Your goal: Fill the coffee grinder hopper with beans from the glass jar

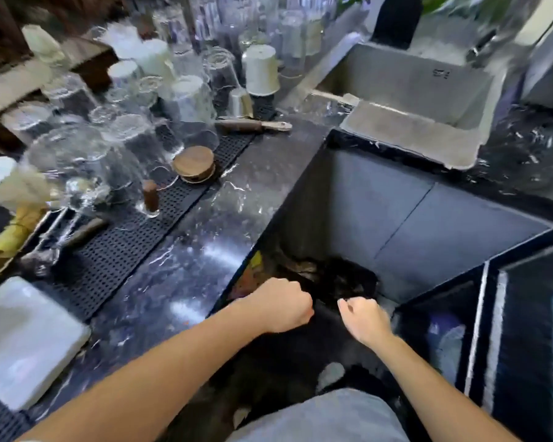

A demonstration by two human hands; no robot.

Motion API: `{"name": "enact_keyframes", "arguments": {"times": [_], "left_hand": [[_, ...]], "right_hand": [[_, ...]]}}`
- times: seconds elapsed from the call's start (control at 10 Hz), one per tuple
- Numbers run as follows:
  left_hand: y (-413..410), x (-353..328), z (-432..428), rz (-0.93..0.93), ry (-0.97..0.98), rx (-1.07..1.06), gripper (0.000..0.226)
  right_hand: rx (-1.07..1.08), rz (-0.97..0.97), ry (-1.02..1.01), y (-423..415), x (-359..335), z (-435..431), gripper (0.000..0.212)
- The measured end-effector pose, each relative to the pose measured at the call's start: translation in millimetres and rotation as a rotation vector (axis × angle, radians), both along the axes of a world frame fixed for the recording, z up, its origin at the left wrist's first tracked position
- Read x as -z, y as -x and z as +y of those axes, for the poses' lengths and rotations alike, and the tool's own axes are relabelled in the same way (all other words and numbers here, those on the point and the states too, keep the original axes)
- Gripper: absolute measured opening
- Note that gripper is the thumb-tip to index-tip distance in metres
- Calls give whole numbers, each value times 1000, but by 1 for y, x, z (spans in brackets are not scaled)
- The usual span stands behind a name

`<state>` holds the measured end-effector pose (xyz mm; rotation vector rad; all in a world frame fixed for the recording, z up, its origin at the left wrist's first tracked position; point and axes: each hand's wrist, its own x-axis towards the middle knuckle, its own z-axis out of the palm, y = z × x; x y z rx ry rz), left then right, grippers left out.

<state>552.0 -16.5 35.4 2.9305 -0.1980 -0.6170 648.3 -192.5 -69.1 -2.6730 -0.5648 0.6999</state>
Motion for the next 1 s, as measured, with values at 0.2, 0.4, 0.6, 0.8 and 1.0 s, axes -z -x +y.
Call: {"name": "enact_keyframes", "arguments": {"times": [0.2, 0.4, 0.6, 0.8, 1.0], "left_hand": [[-104, 127, -44, 513, 24, -4, 23], [-182, 307, -41, 401, 46, -104, 38], [-244, 517, -40, 379, 144, -76, 30], [-253, 639, -39, 405, 178, -18, 29], [-253, 658, -27, 527, 168, 93, 66]], "right_hand": [[167, 244, 168, -60, 92, -62, 42], [202, 386, 168, -119, 234, -55, 37], [319, 394, 64, -174, 417, -33, 31], [278, 402, 38, -190, 531, -23, 27], [238, 446, 88, -192, 536, -33, 32]]}}
